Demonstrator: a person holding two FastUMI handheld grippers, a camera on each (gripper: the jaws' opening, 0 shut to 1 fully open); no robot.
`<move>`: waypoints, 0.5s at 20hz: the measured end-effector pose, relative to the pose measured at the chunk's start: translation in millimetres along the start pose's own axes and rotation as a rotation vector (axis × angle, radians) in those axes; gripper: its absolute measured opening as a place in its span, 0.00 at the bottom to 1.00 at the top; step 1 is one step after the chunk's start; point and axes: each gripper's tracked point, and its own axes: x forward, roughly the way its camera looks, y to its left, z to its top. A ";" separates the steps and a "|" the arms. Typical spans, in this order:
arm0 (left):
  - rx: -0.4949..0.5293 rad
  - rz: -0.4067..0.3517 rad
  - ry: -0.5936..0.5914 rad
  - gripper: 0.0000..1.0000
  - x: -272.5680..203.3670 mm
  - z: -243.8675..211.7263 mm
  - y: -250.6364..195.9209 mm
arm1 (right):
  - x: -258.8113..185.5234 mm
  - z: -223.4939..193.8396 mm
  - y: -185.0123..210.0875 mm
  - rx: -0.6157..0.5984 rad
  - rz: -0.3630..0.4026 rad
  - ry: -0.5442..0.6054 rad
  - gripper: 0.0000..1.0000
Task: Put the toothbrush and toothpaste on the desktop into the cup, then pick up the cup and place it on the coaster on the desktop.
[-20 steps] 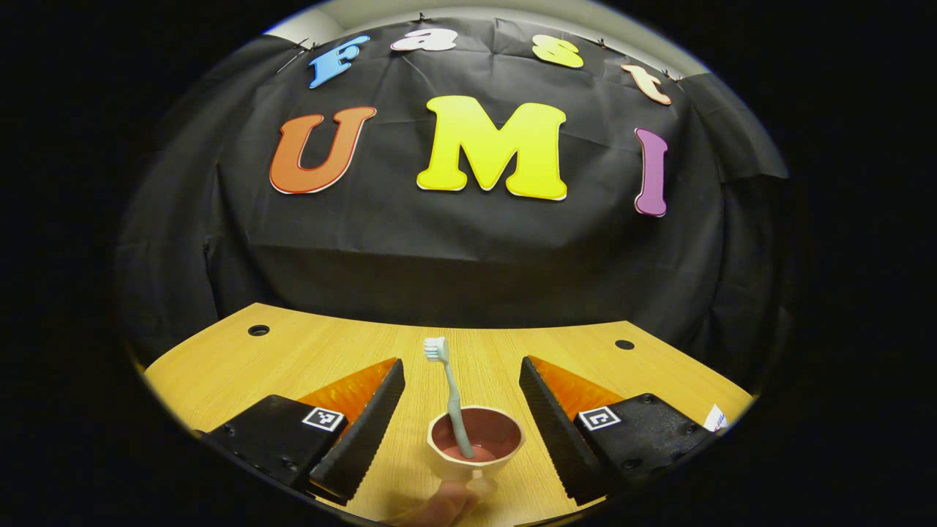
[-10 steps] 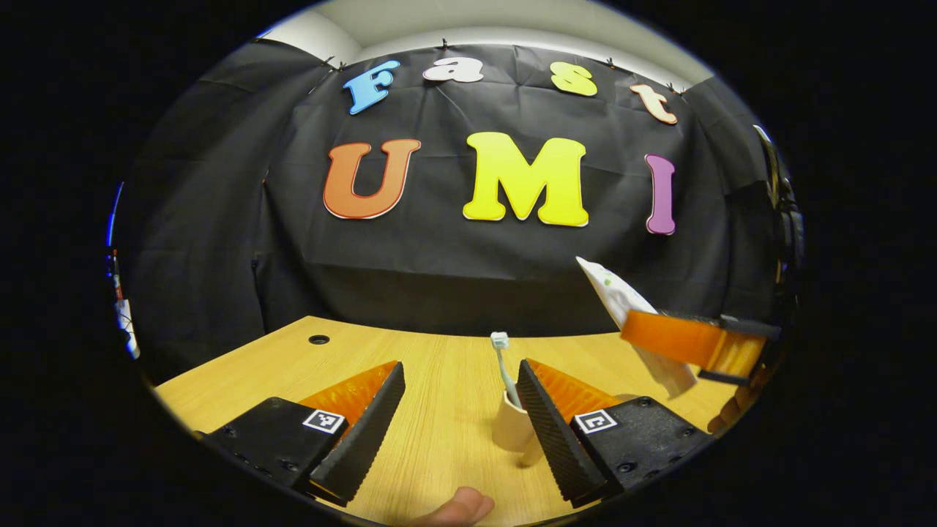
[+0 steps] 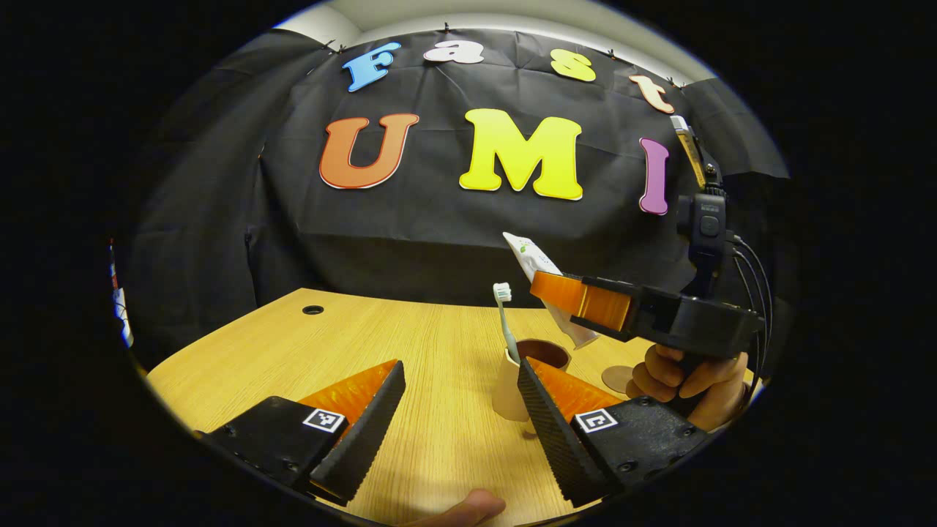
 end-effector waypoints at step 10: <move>-0.017 -0.018 0.043 0.98 9.4 -14.6 -10.4 | -12.2 -13.5 -2.1 -0.018 0.025 0.049 0.35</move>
